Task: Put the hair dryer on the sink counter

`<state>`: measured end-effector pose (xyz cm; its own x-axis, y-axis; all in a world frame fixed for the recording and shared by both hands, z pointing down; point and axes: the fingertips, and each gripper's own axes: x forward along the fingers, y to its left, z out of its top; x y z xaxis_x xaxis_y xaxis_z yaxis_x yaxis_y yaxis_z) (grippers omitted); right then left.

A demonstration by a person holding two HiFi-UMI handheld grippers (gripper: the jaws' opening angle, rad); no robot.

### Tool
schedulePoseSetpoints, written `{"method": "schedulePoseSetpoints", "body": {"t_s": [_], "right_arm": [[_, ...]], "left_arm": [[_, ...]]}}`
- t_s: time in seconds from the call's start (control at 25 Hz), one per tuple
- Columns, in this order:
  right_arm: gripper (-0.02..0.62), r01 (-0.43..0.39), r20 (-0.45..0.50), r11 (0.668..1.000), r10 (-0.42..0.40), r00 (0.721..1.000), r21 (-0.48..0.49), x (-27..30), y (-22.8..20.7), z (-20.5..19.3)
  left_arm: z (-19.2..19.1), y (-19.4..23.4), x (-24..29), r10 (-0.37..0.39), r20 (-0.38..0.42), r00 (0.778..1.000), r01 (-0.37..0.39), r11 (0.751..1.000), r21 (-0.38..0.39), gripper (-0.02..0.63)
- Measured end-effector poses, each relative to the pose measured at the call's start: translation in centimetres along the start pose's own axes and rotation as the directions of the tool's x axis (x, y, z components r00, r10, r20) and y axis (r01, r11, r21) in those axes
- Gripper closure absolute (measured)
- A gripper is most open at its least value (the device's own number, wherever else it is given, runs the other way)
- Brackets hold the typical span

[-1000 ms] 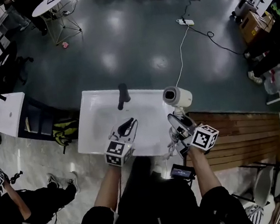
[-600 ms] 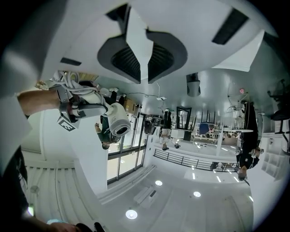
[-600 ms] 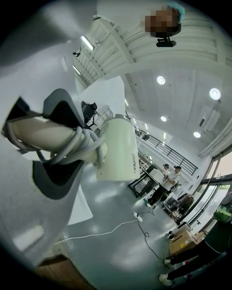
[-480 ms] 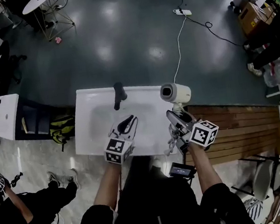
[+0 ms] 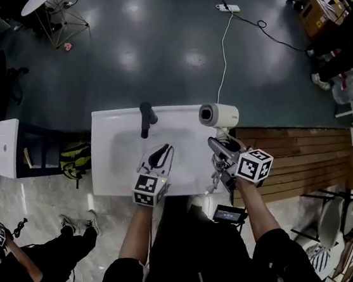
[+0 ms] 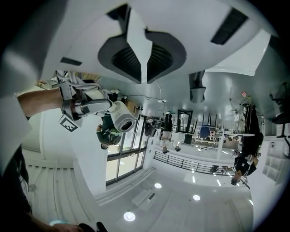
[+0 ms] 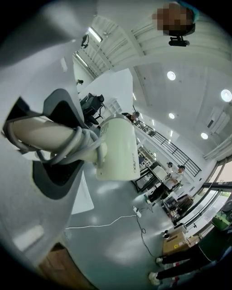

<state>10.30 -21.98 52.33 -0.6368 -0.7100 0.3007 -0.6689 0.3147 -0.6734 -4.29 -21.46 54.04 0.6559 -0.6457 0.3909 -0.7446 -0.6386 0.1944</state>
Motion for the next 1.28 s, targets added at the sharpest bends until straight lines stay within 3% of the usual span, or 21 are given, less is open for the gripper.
{"method": "schedulePoseSetpoints", "body": {"t_s": [0.44, 1.28], "right_arm": [[0.391, 0.052, -0.043, 0.999, -0.052, 0.998, 0.006, 2.2, -2.1, -1.0], [0.391, 0.155, -0.140, 0.987, -0.158, 0.978, -0.027, 4.2, -6.7, -3.5]], "left_arm": [[-0.7, 0.9, 1.0, -0.011, -0.009, 1.000, 0.011, 1.000, -0.019, 0.592], [-2.9, 2.0, 3.3, -0.039, -0.063, 0.997, 0.036, 0.998, -0.049, 0.592]]}}
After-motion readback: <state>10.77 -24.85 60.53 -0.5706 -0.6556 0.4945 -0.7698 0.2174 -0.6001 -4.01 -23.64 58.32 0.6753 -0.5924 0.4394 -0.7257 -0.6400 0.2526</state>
